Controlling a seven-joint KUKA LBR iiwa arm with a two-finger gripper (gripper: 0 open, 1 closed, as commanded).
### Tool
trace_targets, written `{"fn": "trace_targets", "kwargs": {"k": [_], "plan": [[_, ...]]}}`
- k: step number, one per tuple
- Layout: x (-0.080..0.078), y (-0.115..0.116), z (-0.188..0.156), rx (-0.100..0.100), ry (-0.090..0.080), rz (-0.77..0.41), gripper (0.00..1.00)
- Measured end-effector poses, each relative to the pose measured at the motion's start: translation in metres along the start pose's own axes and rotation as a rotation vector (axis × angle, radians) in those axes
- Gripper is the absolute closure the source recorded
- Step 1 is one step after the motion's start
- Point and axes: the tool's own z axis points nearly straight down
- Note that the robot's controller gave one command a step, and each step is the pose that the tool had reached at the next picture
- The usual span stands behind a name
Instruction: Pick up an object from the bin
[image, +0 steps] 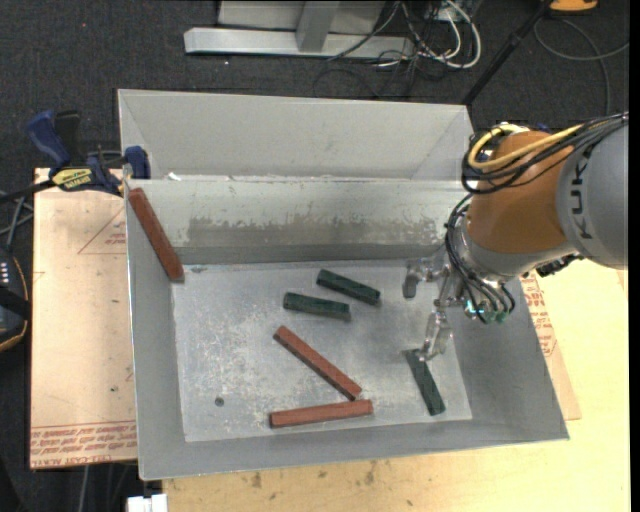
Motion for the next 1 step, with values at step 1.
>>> {"fn": "trace_targets", "kwargs": {"k": [1], "plan": [[-0.0019,0.0002,-0.0043,0.001,-0.007,-0.002,0.0]]}}
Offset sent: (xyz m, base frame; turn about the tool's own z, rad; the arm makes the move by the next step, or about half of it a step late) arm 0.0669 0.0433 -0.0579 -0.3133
